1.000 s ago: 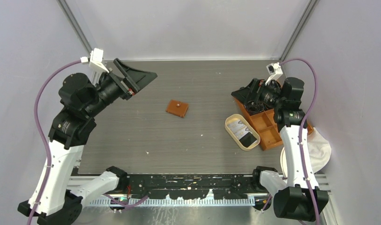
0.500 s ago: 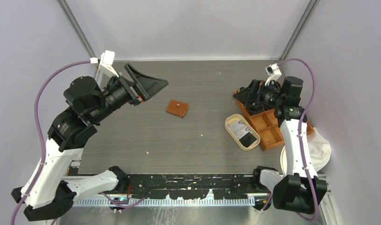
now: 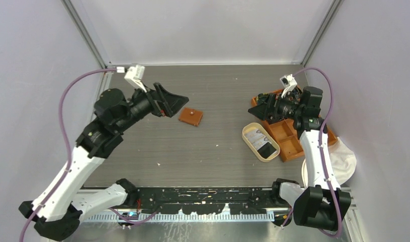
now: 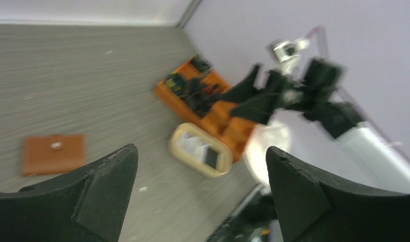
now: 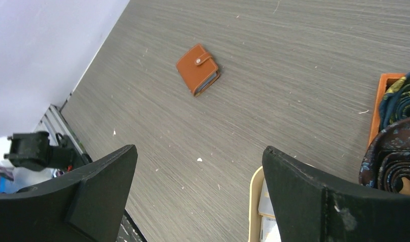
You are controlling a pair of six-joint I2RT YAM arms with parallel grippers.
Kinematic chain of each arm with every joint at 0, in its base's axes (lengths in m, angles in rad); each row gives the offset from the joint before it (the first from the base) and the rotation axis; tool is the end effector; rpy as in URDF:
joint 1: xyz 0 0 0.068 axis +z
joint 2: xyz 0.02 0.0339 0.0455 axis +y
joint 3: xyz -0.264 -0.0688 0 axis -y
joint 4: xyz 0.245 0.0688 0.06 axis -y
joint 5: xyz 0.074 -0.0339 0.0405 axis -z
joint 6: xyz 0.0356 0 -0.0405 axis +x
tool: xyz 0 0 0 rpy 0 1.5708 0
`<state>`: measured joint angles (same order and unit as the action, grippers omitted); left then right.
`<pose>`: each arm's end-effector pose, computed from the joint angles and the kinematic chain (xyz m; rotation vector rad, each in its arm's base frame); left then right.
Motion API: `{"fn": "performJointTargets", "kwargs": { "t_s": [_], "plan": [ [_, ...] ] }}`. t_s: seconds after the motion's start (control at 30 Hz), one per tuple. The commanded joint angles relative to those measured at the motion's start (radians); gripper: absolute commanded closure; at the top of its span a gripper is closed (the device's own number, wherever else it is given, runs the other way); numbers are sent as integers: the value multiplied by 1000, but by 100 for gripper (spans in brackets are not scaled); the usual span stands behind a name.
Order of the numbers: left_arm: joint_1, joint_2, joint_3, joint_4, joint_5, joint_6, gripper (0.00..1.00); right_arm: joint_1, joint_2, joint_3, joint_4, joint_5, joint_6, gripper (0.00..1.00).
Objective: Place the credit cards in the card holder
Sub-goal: Move the card holder to the center of the board.
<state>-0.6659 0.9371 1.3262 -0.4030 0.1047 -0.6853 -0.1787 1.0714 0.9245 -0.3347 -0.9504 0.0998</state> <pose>0.1369 -0.1123 0.4732 0.0714 1.7026 -1.1192 0.2301 -0.0121 0.3249 -0.3157 1.9215 0.9114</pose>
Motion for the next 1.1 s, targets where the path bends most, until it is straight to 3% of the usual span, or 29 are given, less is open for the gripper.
{"fn": "performJointTargets", "kwargs": {
  "t_s": [0.0,0.33,0.5,0.6,0.73,0.8,0.9,1.07],
  "plan": [
    [107,22,-157,216,121,281,5,-1,-58,-34,23,-79,-156,1],
    [167,211,-261,285,133,407,14,-1,-113,-106,33,-130,-281,1],
    [261,369,-236,289,277,381,15,5,-113,-107,5,-107,-329,0],
    [327,510,-197,281,386,336,21,23,-110,-108,5,-109,-327,0],
    [386,696,-98,193,432,319,22,41,-97,-110,6,-103,-325,0],
    [399,781,-61,157,433,331,28,47,-92,-110,6,-101,-324,1],
    [411,879,-27,129,442,319,47,57,-89,-111,7,-100,-325,1],
    [418,964,-18,119,397,341,49,67,-81,-116,14,-105,-325,1]
  ]
}}
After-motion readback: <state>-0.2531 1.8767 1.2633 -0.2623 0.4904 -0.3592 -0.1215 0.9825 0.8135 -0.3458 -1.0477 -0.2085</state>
